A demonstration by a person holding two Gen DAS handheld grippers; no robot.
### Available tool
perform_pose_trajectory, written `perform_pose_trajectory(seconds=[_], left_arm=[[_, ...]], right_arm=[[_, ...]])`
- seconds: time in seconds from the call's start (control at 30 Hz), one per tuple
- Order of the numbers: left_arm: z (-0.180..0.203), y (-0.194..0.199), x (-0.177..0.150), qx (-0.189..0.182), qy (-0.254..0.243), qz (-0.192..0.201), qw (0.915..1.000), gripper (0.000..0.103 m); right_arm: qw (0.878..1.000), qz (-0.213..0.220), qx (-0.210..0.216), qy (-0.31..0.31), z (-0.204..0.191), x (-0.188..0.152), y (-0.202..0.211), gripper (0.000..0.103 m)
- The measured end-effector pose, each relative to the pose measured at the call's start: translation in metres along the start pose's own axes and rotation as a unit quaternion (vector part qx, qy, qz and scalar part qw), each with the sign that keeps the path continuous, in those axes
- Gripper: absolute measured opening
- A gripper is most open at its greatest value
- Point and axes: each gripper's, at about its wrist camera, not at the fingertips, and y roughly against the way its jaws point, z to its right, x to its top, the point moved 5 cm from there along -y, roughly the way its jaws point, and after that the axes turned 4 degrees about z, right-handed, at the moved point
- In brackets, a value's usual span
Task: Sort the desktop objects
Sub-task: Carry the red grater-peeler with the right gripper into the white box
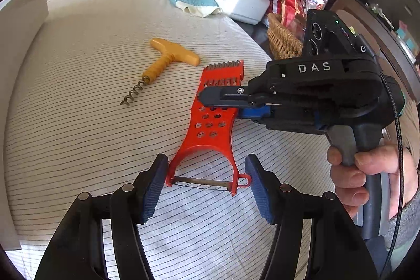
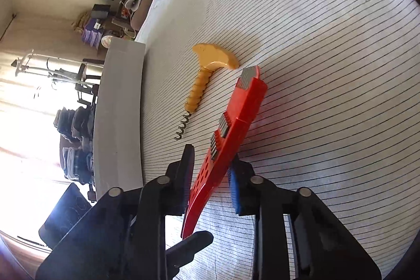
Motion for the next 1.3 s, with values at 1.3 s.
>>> perform_pose_trajectory(seconds=[1.3], left_arm=[[-0.267, 0.231, 0.028, 0.082, 0.115, 0.068, 0.9876, 0.061]], right_arm=[[0.988, -0.097, 0.080, 0.092, -0.306, -0.068, -0.192, 0.010]])
